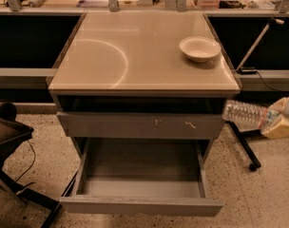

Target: Place water bottle into middle drawer

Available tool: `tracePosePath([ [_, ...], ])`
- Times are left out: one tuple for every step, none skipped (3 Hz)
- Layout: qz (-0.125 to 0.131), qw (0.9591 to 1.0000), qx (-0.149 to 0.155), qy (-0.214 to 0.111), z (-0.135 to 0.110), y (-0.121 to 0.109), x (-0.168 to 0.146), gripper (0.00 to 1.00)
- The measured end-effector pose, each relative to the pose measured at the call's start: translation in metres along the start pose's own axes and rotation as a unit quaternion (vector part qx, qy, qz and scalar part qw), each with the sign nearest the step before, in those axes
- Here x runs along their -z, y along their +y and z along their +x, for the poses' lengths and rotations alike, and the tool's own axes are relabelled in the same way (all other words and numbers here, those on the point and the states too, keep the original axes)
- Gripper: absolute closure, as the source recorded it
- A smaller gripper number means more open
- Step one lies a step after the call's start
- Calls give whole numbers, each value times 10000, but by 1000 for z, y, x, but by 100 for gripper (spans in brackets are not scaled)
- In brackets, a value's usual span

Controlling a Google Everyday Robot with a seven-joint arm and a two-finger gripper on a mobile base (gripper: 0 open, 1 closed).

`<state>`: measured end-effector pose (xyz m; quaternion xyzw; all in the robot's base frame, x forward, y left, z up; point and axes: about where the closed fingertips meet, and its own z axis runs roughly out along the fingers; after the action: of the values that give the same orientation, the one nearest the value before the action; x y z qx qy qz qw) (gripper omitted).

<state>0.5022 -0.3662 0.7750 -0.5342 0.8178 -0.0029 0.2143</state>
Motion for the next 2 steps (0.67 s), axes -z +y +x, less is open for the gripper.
tracePosePath([
  [-15,9999,-58,100,9,8,-26,100],
  [-18,9999,-56,96,8,8,-26,100],
])
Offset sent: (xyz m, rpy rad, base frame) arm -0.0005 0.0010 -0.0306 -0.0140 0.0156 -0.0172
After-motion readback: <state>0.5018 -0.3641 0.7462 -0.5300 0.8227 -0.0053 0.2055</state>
